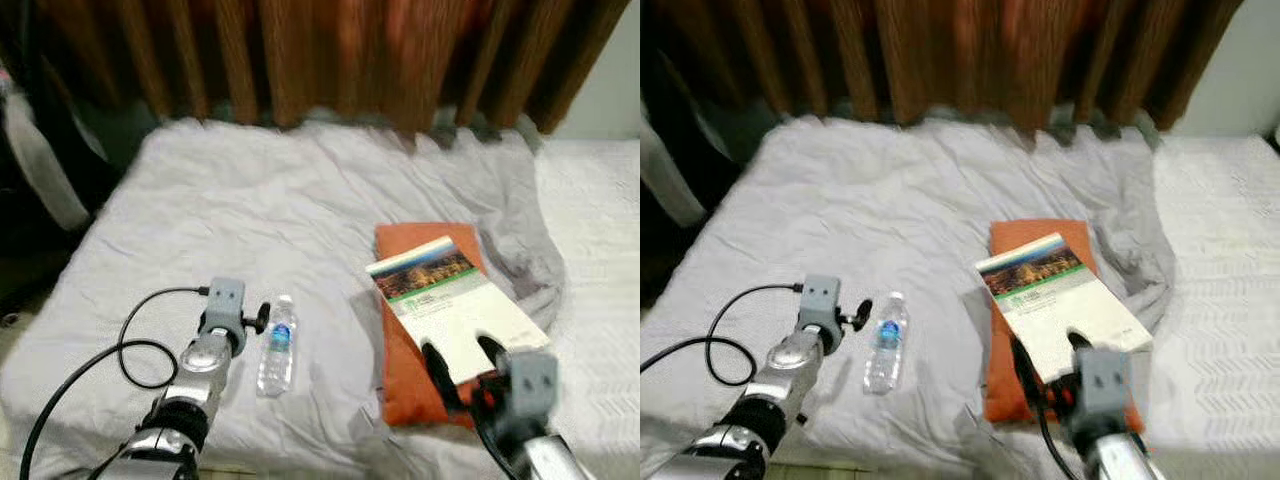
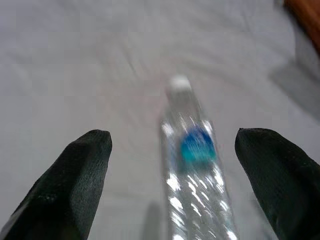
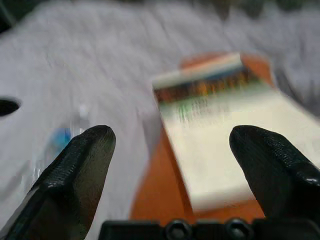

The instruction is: Clean up the room

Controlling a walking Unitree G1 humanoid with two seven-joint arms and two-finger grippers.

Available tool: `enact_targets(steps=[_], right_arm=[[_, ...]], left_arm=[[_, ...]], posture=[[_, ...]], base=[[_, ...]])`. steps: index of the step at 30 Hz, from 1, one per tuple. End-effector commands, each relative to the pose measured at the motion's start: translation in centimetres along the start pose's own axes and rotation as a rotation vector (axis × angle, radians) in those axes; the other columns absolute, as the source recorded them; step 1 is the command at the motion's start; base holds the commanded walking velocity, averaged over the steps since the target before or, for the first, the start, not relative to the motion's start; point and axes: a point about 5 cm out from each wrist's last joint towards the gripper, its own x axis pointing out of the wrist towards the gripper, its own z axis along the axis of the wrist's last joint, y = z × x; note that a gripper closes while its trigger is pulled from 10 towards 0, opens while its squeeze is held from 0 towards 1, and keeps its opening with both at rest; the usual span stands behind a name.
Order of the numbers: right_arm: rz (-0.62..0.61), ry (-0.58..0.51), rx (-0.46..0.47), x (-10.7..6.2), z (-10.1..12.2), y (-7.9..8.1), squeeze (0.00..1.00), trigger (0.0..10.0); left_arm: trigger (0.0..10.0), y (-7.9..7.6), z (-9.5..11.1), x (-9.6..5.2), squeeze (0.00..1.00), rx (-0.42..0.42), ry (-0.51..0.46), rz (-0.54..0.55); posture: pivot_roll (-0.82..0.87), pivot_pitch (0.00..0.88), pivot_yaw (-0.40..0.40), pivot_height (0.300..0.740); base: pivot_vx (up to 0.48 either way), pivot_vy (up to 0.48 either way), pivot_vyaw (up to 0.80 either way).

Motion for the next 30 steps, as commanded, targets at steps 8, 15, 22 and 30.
enact_targets(steps=[8,15,22,30], right_arm=[[0.020,0.101,0.019,-5.8,2.1,1.0,0.00,10.0],[0.023,0.195,0.043,-8.1,2.3,1.7,0.00,10.0],[0.015,0.213,0.045,-8.3,2.4,1.6,0.00,10.0],[0.014,0.232,0.047,-8.4,2.2,1.5,0.00,10.0]], left_arm=[[10.0,1.3,-1.2,-0.3,0.00,0.031,0.032,0.121],[10.0,3.9,-1.0,-0.8,0.00,0.111,0.006,0.244],[2.6,3.2,-2.6,-1.0,0.00,-0.037,0.093,0.174],[0.0,2.8,-1.8,-0.6,0.00,0.018,0.088,0.096]], posture=[[-0.43,0.615,-0.127,0.740],[-0.42,0.641,-0.131,0.740],[-0.42,0.646,-0.135,0.740],[-0.42,0.636,-0.124,0.740]], base=[[0.000,0.000,0.00],[0.000,0.000,0.00],[0.000,0.000,0.00],[0.000,0.000,0.00]])
